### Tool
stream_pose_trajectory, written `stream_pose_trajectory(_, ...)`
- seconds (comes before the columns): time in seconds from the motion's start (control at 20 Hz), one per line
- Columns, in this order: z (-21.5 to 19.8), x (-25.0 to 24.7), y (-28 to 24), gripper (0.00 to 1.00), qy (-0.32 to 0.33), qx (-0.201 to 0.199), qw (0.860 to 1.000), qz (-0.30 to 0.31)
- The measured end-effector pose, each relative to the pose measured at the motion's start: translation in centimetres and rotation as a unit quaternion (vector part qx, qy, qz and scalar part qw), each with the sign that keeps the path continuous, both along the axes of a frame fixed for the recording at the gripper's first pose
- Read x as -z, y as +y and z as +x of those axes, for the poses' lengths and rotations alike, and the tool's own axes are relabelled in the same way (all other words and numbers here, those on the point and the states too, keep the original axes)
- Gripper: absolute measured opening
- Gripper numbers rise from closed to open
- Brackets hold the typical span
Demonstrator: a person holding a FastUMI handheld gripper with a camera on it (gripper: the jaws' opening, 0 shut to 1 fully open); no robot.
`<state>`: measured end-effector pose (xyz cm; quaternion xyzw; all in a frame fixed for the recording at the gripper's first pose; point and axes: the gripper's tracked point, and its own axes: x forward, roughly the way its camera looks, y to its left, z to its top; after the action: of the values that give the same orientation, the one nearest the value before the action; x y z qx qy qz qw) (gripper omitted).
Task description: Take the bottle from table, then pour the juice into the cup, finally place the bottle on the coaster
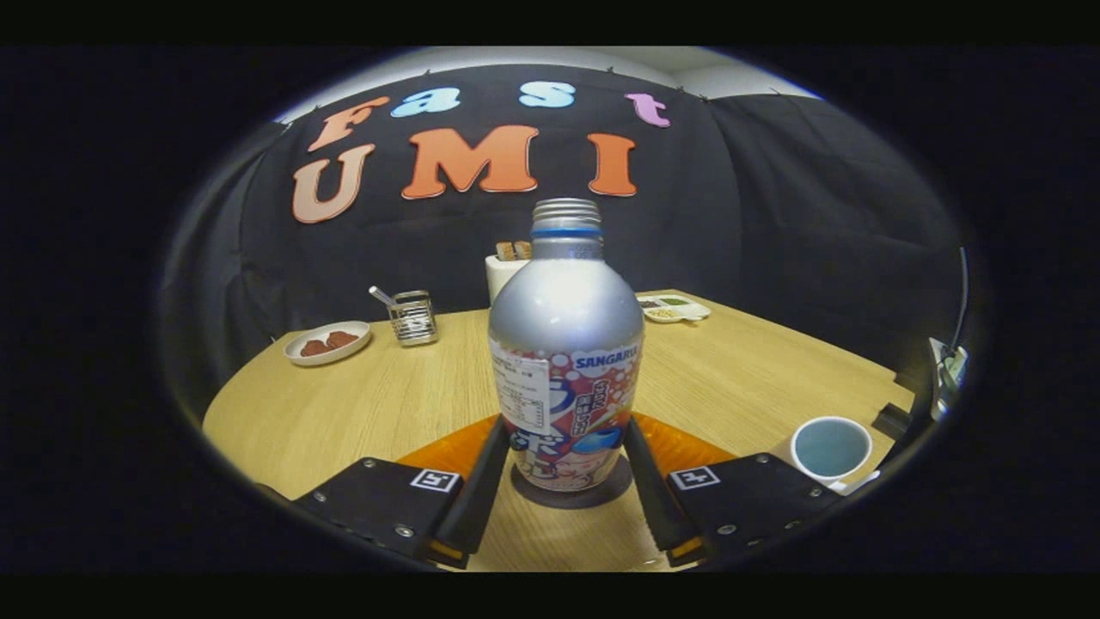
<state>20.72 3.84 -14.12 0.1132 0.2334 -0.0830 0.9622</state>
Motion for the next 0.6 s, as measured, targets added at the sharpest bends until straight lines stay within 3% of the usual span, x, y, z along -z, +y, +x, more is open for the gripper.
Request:
stream_pose_trajectory(0.5, -0.8, 2.6, -0.1, 0.78, 0.018, 0.013, 1.0, 0.004)
stream_pose_trajectory(0.6, -1.2, 2.5, -0.1, 0.86, 0.02, 0.01, 1.0, 0.0)
